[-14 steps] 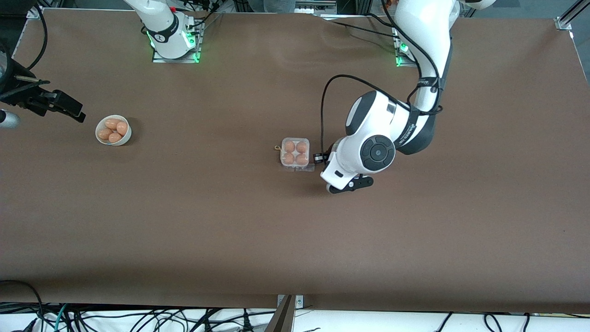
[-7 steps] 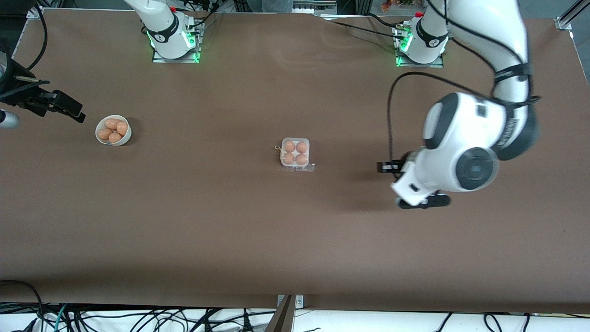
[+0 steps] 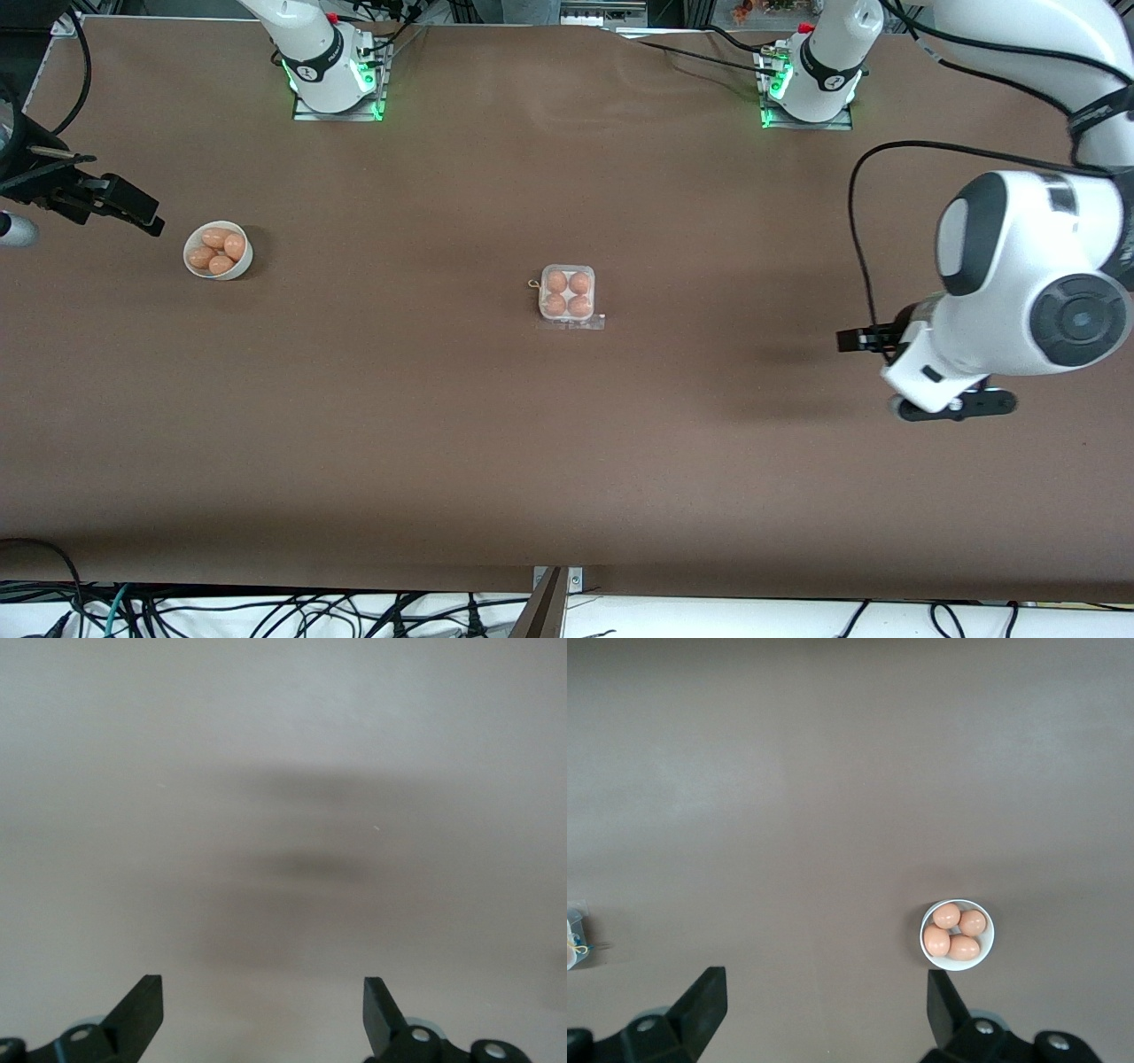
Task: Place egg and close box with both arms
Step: 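Release the lid and pull the left gripper away from the carton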
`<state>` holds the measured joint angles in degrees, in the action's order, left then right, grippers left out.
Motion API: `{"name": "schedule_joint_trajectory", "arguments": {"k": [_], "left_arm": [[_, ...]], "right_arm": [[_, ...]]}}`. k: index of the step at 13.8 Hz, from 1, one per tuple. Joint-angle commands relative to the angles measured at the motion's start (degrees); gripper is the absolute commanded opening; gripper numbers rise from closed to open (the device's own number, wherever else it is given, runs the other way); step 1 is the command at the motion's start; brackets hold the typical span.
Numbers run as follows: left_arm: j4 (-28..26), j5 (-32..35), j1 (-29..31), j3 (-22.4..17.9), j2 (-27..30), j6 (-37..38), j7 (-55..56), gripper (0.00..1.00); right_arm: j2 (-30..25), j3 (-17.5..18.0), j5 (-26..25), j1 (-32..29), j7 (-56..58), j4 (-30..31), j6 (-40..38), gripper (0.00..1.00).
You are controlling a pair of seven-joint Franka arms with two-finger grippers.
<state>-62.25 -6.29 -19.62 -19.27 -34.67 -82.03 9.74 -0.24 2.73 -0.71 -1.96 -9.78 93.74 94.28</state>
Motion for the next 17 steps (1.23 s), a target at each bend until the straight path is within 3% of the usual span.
{"name": "schedule_joint_trajectory", "arguments": {"k": [1, 4, 6, 13, 17], "left_arm": [[-0.4, 1.6, 5.4, 2.2, 4.7, 0.2, -3.0, 1.0], [-3.2, 2.3, 14.0, 8.6, 8.8, -1.8, -8.5, 1.0], [-10.7, 3.9, 16.3, 11.4, 13.6, -8.0, -9.2, 1.0], [-28.1, 4.9, 16.6, 15.7, 25.1, -16.1, -8.7, 1.0], [-34.9, 4.8, 17.3, 15.8, 29.7, -16.4, -8.9, 1.0]], "right_arm": [[0.1, 0.1, 0.4, -0.4, 1.1, -0.3, 0.3, 1.0], [0.1, 0.0, 0.4, -0.4, 1.2, -0.3, 0.3, 1.0], [0.1, 0.0, 0.4, -0.4, 1.2, -0.3, 0.3, 1.0], [0.1, 0.0, 0.4, -0.5, 1.2, -0.3, 0.3, 1.0], [0.1, 0.0, 0.4, -0.5, 1.2, -0.3, 0.3, 1.0]]}}
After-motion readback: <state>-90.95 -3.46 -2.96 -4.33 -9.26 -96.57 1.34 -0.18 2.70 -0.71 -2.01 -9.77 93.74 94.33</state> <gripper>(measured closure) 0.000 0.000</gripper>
